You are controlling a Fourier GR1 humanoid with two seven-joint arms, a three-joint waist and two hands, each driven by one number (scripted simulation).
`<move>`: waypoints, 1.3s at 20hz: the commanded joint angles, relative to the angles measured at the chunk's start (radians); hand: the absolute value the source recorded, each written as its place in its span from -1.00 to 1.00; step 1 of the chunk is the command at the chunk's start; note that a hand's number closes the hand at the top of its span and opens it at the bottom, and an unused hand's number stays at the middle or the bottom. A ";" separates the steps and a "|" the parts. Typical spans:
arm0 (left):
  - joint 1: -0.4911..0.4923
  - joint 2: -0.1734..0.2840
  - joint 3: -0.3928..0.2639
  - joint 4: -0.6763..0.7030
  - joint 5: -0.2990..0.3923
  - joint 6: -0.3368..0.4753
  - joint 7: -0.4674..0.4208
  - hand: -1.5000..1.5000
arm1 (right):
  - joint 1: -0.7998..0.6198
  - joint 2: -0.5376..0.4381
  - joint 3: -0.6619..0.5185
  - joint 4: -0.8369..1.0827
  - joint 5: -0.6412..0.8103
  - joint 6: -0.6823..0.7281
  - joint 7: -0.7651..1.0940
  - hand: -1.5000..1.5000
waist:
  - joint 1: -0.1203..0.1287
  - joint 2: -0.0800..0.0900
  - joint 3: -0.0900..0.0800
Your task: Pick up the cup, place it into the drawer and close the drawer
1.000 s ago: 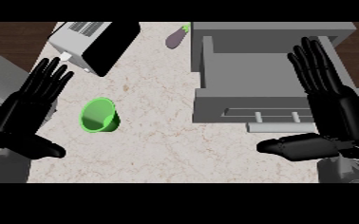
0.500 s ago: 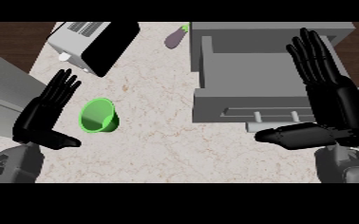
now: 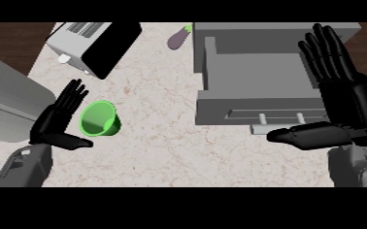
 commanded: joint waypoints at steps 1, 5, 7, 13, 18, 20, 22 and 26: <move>-0.056 0.047 0.006 0.226 -0.062 -0.034 -0.154 -1.00 | -0.043 -0.036 -0.050 0.030 -0.039 0.026 0.008 -1.00 | -0.005 0.003 -0.001; -0.073 0.025 -0.010 0.320 -0.102 0.006 -0.262 -1.00 | -0.004 -0.017 -0.004 -0.095 -0.025 0.003 0.085 -1.00 | -0.014 0.003 -0.002; -0.098 0.007 -0.013 0.360 -0.116 0.031 -0.294 -1.00 | -0.015 0.008 0.020 -0.042 0.012 -0.014 0.049 -1.00 | -0.014 0.006 -0.002; -0.096 -0.023 -0.014 0.395 -0.125 0.060 -0.370 -1.00 | -0.003 0.007 0.011 -0.072 -0.018 -0.003 0.062 -1.00 | -0.025 0.006 -0.004; -0.098 0.010 -0.014 0.417 -0.136 0.050 -0.420 -1.00 | -0.076 -0.022 -0.018 0.010 -0.034 0.017 0.054 -1.00 | -0.025 0.014 -0.005; -0.124 -0.057 -0.022 0.419 -0.140 0.089 -0.405 -1.00 | -0.033 -0.029 -0.041 0.050 -0.030 0.037 -0.019 -1.00 | -0.019 0.010 -0.003; -0.143 -0.035 -0.011 0.431 -0.133 0.074 -0.401 -1.00 | -0.027 -0.039 -0.044 -0.015 -0.062 0.046 0.030 -1.00 | -0.033 0.012 -0.005; -0.153 -0.010 -0.015 0.444 -0.140 0.025 -0.406 -1.00 | -0.063 -0.037 -0.044 0.006 -0.053 0.028 0.053 -1.00 | -0.027 0.013 -0.005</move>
